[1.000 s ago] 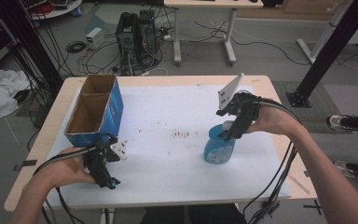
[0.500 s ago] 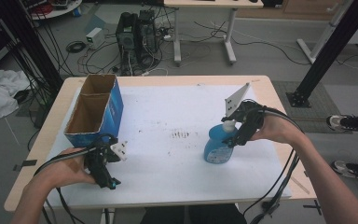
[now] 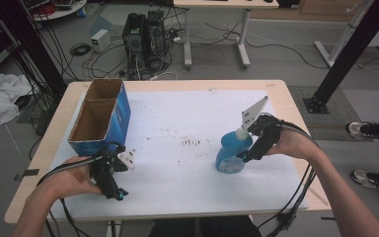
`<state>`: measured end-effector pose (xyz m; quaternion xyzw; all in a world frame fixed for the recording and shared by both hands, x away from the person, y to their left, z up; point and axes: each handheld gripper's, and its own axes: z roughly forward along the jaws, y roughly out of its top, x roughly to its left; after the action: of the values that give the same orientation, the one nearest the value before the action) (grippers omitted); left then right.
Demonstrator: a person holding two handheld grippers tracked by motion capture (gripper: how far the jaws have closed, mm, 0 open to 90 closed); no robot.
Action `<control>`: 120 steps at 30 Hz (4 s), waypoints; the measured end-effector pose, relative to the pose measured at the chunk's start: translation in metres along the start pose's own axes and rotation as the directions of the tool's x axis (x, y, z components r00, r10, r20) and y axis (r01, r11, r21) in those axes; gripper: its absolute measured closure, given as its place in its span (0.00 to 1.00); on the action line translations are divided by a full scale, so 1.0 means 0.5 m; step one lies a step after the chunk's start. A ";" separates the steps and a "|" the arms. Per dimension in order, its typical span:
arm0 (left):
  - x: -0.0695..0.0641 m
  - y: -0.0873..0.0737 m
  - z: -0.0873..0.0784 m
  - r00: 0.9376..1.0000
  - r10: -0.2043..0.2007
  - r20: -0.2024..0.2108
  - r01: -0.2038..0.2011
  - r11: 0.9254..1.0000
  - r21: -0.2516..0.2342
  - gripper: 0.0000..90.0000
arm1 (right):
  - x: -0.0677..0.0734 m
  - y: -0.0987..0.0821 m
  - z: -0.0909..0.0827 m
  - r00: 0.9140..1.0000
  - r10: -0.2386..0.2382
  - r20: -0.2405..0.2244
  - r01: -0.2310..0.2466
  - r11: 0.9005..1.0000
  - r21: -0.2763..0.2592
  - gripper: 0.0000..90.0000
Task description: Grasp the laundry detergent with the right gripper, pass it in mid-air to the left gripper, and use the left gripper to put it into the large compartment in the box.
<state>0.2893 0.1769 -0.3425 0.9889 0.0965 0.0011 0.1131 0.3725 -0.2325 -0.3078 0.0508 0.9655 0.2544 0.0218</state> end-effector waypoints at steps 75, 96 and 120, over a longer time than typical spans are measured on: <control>0.001 -0.001 0.004 1.000 -0.001 0.003 0.001 1.000 -0.015 0.26 | -0.002 -0.045 0.049 0.999 0.054 -0.005 -0.054 0.992 -0.114 0.42; 0.000 -0.001 0.005 1.000 -0.002 0.002 0.002 1.000 -0.018 0.26 | -0.007 -0.048 0.050 1.000 0.021 -0.011 -0.023 0.990 -0.138 0.46; 0.010 0.009 -0.025 0.999 -0.045 -0.013 0.043 0.993 -0.114 0.26 | 0.007 -0.044 0.042 1.000 0.021 0.004 -0.020 0.983 -0.180 0.50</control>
<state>0.2950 0.1763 -0.3294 0.9784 0.1190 0.0120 0.1686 0.3685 -0.2410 -0.3369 0.0592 0.9379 0.3408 0.0263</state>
